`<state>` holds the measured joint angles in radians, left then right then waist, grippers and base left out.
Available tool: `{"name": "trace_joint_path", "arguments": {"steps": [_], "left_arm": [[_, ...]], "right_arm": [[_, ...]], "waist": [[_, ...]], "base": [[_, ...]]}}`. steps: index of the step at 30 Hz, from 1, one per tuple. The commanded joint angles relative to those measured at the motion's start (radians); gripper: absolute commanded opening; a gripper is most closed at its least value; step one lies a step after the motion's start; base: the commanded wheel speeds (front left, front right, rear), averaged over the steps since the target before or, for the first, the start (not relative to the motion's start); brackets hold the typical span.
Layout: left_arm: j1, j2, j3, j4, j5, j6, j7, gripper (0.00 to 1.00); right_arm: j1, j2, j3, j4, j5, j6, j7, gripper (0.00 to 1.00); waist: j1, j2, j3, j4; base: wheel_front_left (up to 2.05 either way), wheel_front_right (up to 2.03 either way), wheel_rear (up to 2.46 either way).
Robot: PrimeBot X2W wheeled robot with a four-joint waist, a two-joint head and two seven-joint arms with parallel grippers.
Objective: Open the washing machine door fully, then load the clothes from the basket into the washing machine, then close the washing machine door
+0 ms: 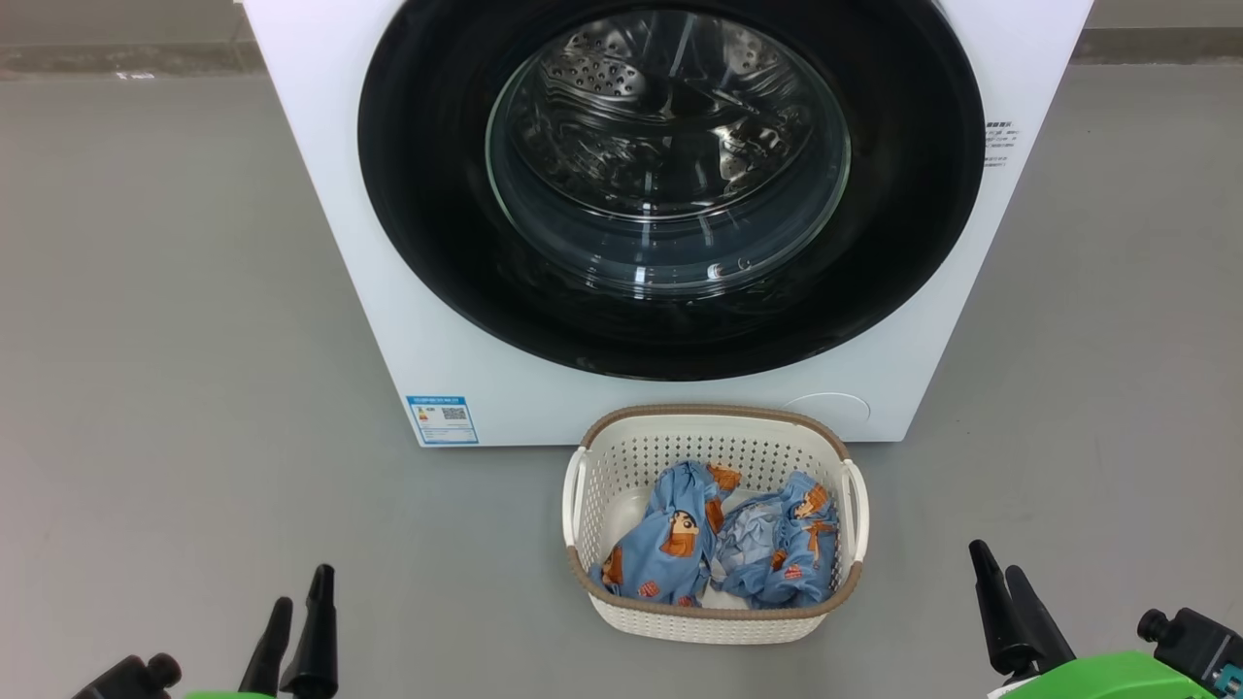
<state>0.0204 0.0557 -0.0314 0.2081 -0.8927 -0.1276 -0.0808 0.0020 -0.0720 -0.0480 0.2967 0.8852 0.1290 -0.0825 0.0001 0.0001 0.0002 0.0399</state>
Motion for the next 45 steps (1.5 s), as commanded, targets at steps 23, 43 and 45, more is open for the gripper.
{"name": "trace_joint_path", "arguments": {"steps": [23, 43, 45], "left_arm": [[-0.006, 0.039, -0.015, -0.058, 0.263, -0.002, -0.074, 1.00], [0.005, 0.053, -0.036, -0.084, 0.499, -0.003, -0.135, 1.00], [0.006, 0.054, -0.039, -0.085, 0.521, -0.003, -0.141, 1.00]], "right_arm": [[0.014, -0.023, 0.023, -0.047, -0.268, 0.001, -0.073, 1.00], [0.033, -0.028, 0.022, -0.067, -0.508, 0.002, -0.134, 1.00], [0.035, -0.029, 0.021, -0.069, -0.530, 0.002, -0.140, 1.00]], "waist": [[-0.0001, -0.0001, 0.005, 0.008], [-0.0001, -0.0001, 0.004, 0.015], [-0.0001, -0.0001, 0.004, 0.015]], "base": [[0.00, 0.00, 0.00], [0.00, 0.00, 0.00], [0.00, 0.00, 0.00]]}}
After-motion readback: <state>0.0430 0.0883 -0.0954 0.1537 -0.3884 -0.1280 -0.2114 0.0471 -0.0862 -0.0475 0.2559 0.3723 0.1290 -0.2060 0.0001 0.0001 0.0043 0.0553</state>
